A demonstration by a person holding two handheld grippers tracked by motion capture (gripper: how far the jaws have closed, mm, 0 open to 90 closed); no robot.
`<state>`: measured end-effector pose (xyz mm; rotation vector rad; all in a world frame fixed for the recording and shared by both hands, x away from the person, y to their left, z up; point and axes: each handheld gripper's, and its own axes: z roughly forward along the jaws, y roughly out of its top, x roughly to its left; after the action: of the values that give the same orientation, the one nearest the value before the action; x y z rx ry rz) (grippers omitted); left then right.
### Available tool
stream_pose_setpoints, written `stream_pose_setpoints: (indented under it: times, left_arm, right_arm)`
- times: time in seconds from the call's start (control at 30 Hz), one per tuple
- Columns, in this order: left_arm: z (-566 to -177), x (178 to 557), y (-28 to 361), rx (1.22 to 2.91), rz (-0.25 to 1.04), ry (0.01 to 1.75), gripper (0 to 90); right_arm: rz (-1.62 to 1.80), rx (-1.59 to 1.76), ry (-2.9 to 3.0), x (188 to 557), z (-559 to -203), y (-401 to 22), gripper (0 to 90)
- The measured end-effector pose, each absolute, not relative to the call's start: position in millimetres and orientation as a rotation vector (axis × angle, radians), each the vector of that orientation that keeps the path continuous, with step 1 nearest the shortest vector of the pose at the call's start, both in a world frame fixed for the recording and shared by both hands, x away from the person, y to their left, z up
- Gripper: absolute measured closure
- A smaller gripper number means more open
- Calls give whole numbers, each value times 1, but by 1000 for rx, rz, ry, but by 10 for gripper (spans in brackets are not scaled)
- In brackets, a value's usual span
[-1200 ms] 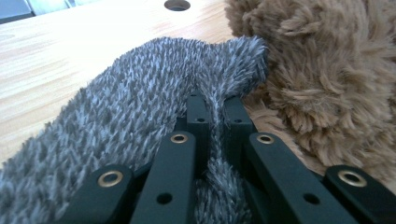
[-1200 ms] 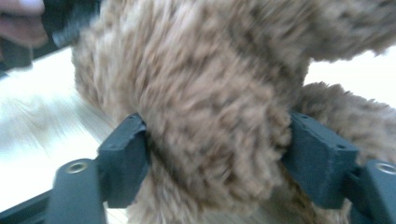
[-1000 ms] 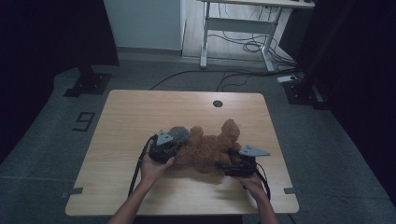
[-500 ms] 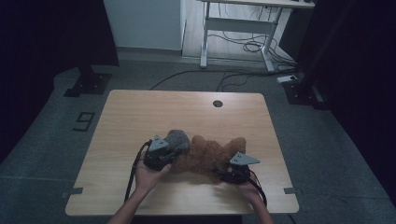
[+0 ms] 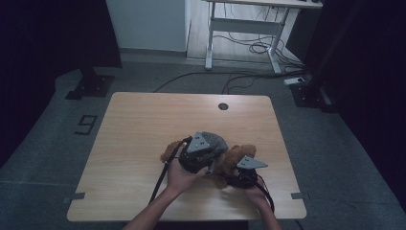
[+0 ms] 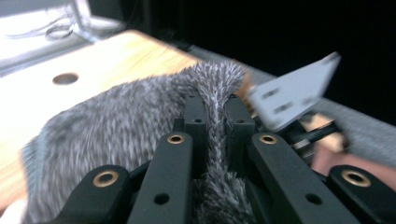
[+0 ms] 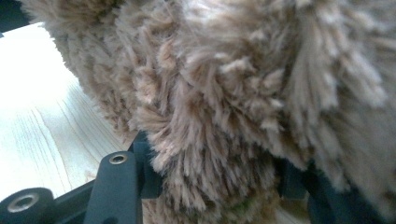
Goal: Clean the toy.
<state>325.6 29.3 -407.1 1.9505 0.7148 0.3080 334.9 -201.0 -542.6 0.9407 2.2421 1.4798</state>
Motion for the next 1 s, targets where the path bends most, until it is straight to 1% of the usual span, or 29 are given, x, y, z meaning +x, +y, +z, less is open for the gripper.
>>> stream_pose_setpoints:
  times: [0.07,0.17,0.23,0.3,0.33,0.47,0.53,0.57,0.7,0.8,0.9,1.0]
  left_arm:
    - [-421,339,46,1953,289,794,823]
    - [-443,357,81,1904,223,938,823]
    - [-456,361,102,1872,175,986,825]
    - [-462,358,119,1829,150,995,828]
    - [-462,356,126,1819,164,997,828]
    - [-456,351,147,1821,284,1038,820]
    - [-458,352,158,1832,310,1069,820]
    - [-458,352,158,1832,310,1069,821]
    - [-475,353,179,1838,304,1133,826]
    - [-480,349,185,1834,291,1132,830]
    - [-473,344,184,1801,286,1084,831]
    - [-457,337,172,1791,300,1008,832]
  right_arm:
    - [1483,943,2242,335,-543,-201,469]
    - [1485,939,2240,336,-543,-201,468]
    - [1490,942,2238,336,-543,-201,468]
    - [1486,936,2238,336,-543,-200,469]
    - [1482,929,2239,336,-542,-199,469]
    - [1479,944,2239,335,-543,-200,469]
    - [1480,948,2240,335,-543,-200,469]
    - [1479,947,2240,335,-543,-200,469]
    - [1484,948,2238,336,-543,-200,469]
    - [1484,951,2237,336,-543,-201,469]
    - [1486,957,2234,337,-544,-201,470]
    - [1492,974,2231,338,-544,-202,471]
